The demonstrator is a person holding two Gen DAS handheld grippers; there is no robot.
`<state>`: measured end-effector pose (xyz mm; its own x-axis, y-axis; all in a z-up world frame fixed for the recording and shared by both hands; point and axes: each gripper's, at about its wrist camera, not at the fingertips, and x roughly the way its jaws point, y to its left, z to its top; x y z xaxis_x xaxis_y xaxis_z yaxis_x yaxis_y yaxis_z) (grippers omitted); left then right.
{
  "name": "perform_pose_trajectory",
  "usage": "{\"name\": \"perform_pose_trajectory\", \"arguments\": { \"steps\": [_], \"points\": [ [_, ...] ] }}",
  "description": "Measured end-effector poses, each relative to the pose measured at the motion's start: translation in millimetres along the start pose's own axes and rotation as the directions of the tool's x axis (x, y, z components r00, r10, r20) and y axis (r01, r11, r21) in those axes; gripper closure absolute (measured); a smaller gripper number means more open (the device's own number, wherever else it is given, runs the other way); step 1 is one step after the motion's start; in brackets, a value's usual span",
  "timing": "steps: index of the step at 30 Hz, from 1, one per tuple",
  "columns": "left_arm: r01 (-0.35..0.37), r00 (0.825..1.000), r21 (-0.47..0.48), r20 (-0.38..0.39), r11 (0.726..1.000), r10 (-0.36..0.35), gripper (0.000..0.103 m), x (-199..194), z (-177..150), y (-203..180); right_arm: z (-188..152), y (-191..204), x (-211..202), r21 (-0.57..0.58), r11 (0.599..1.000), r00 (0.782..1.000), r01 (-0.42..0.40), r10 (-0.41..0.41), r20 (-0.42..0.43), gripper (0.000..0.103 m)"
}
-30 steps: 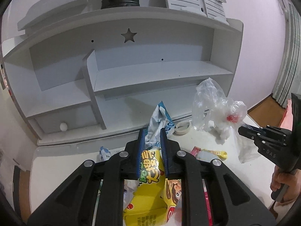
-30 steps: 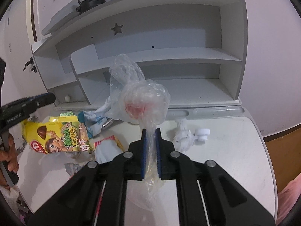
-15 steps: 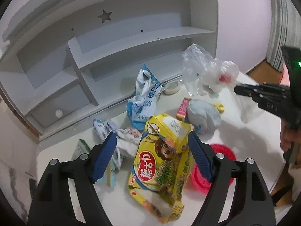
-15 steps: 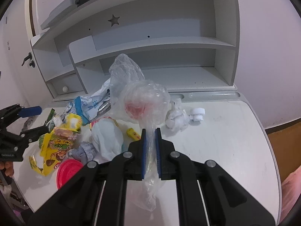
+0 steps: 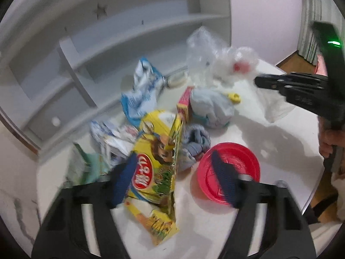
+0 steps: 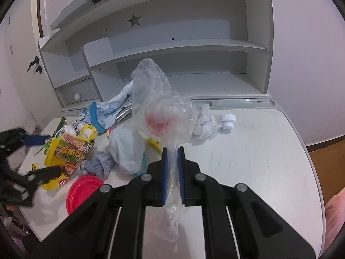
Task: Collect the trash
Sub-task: 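Carry the plastic bag and yellow snack box over the black bin with both tools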
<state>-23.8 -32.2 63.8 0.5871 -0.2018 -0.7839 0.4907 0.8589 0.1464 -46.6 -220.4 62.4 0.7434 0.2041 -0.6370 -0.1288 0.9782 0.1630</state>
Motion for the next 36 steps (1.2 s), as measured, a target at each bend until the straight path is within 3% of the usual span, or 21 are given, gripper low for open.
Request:
{"name": "perform_pose_trajectory", "arguments": {
  "steps": [1, 2, 5, 10, 14, 17, 21, 24, 28, 30, 31, 34, 36],
  "points": [
    [0.020, 1.000, -0.019, -0.015, 1.000, -0.020, 0.075, 7, 0, 4, -1, 0, -1, -0.003, 1.000, 1.000, -0.001, 0.001, -0.001, 0.094],
    [0.033, 0.999, -0.032, -0.017, 0.999, -0.034, 0.083, 11, -1, 6, -2, 0, -2, -0.005, 1.000, 1.000, 0.001, -0.001, -0.002, 0.094],
    [0.046, 0.999, -0.055, -0.017, 0.997, -0.047, 0.095, 18, -4, 11, -4, -4, -6, -0.006, 1.000, 1.000, 0.008, -0.008, -0.003, 0.094],
    [0.028, 0.999, -0.080, 0.026, 0.996, -0.026, 0.100, 10, -5, 14, -8, -13, -11, 0.024, 1.000, 1.000, 0.002, -0.003, 0.002, 0.094],
    [0.020, 0.992, -0.117, 0.130, 0.993, -0.004, 0.100, -18, 10, 20, -5, -18, -22, 0.043, 0.999, 0.999, 0.016, -0.018, 0.046, 0.094],
    [0.031, 0.978, -0.092, 0.210, 0.995, -0.011, 0.100, -44, 37, 14, 5, -19, -41, 0.031, 0.999, 0.995, 0.028, -0.031, 0.097, 0.094],
    [0.102, 0.954, 0.006, 0.283, 0.995, -0.100, 0.100, -68, 75, -28, 19, -34, -92, 0.000, 0.999, 0.983, 0.052, -0.051, 0.175, 0.094],
    [0.183, 0.921, 0.131, 0.324, 0.974, -0.216, 0.100, -79, 99, -93, 13, -69, -146, 0.009, 0.992, 0.973, 0.126, -0.126, 0.193, 0.094],
    [0.379, 0.853, 0.313, 0.247, 0.871, -0.460, 0.100, -67, 116, -212, -33, -138, -210, 0.090, 0.959, 0.952, 0.269, -0.279, 0.124, 0.094],
    [0.454, 0.819, 0.390, 0.172, 0.801, -0.547, 0.100, -58, 113, -275, -72, -177, -236, 0.161, 0.924, 0.931, 0.348, -0.361, 0.059, 0.094],
    [0.500, 0.797, 0.427, 0.113, 0.753, -0.593, 0.100, -50, 108, -312, -91, -195, -245, 0.201, 0.905, 0.921, 0.376, -0.389, 0.027, 0.094],
    [0.616, 0.744, 0.473, -0.088, 0.630, -0.662, 0.100, -17, 81, -404, -159, -248, -263, 0.323, 0.844, 0.902, 0.429, -0.420, -0.099, 0.094],
    [0.670, 0.720, 0.473, -0.228, 0.572, -0.655, 0.100, 13, 55, -455, -207, -277, -259, 0.353, 0.804, 0.878, 0.479, -0.434, -0.202, 0.094]
  ]
}}
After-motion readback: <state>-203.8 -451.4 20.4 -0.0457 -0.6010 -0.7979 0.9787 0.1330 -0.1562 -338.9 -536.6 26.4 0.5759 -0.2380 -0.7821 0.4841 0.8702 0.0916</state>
